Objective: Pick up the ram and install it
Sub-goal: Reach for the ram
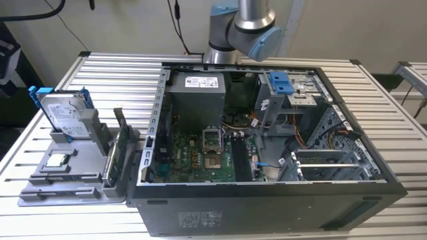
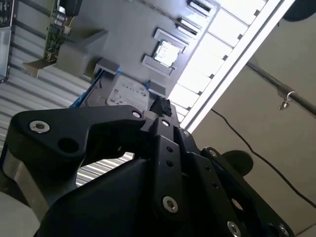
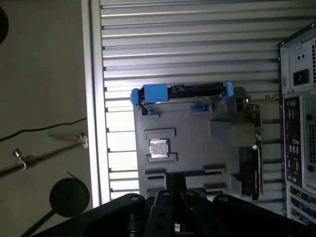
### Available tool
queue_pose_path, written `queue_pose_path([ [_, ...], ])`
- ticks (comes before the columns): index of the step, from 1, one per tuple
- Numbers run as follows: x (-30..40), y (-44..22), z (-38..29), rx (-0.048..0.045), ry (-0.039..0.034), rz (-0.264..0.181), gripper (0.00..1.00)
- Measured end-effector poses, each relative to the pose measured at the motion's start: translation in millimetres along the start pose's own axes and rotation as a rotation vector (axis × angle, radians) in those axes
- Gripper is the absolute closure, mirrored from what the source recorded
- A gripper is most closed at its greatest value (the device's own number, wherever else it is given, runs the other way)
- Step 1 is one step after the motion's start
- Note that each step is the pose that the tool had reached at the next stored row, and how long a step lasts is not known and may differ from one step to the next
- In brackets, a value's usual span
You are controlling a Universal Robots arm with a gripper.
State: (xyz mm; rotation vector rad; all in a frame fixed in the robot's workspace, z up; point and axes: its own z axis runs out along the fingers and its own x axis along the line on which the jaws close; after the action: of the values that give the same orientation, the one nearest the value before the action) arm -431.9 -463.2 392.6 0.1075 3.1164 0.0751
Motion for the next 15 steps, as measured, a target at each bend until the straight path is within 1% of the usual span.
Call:
queue_pose_path([
  [12, -0.1, -0.9, -0.1, 0.0, 0.0001, 0.0, 0.89],
  [14, -1.9, -1.1, 0.0, 0.0, 0.0006, 0.0, 0.89],
  [15, -4.4, -1.9, 0.0, 0.0001, 0.0028, 0.0, 0.89],
])
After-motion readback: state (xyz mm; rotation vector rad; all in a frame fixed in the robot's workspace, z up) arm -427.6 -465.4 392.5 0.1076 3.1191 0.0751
